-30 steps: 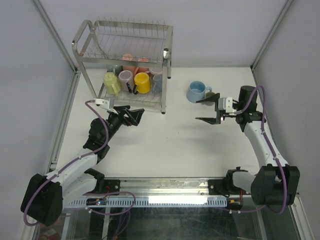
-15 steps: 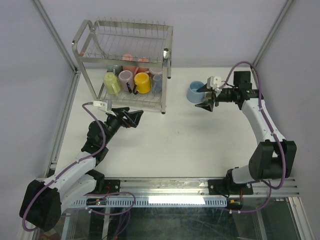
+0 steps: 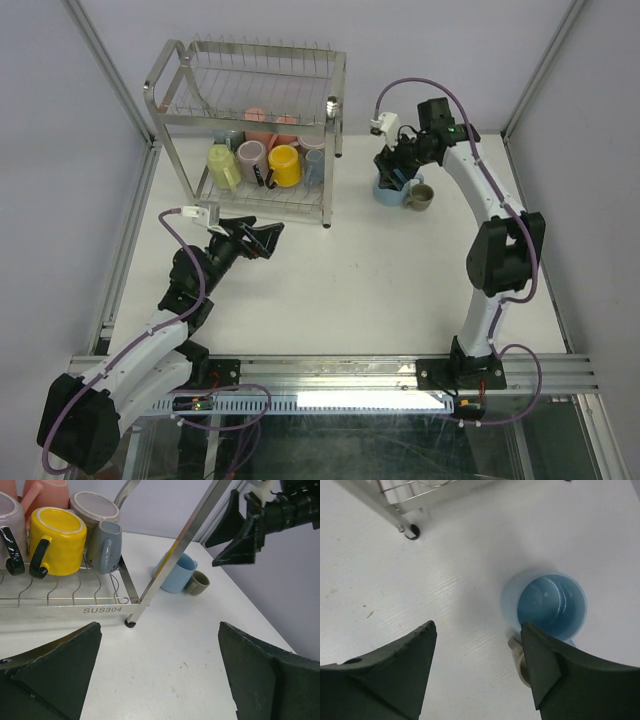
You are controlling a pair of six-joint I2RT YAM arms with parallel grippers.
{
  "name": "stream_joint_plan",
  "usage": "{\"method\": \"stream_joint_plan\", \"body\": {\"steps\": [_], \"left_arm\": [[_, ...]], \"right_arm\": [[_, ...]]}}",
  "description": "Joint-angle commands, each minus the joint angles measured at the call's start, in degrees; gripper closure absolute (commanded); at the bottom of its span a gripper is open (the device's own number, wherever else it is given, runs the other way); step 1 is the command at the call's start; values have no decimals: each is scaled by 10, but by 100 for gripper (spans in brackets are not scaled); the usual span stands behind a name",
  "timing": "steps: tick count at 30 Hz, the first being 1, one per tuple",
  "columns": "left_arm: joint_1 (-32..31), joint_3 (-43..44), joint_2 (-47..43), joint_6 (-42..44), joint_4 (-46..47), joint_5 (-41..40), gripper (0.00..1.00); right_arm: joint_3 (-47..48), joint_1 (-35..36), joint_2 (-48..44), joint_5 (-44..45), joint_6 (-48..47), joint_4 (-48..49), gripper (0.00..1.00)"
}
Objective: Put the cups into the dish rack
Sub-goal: Pick up the cup at the center of the board.
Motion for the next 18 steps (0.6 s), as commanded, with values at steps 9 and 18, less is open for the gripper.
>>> {"method": "stream_joint_plan", "body": {"steps": [9, 18], "left_arm": [[3, -9, -30, -3, -3, -13, 1], [3, -11, -35, -2, -6, -17, 1]], "right_arm": [[202, 33, 161, 170, 97, -115, 29], [219, 38, 207, 212, 98, -105, 31]]}}
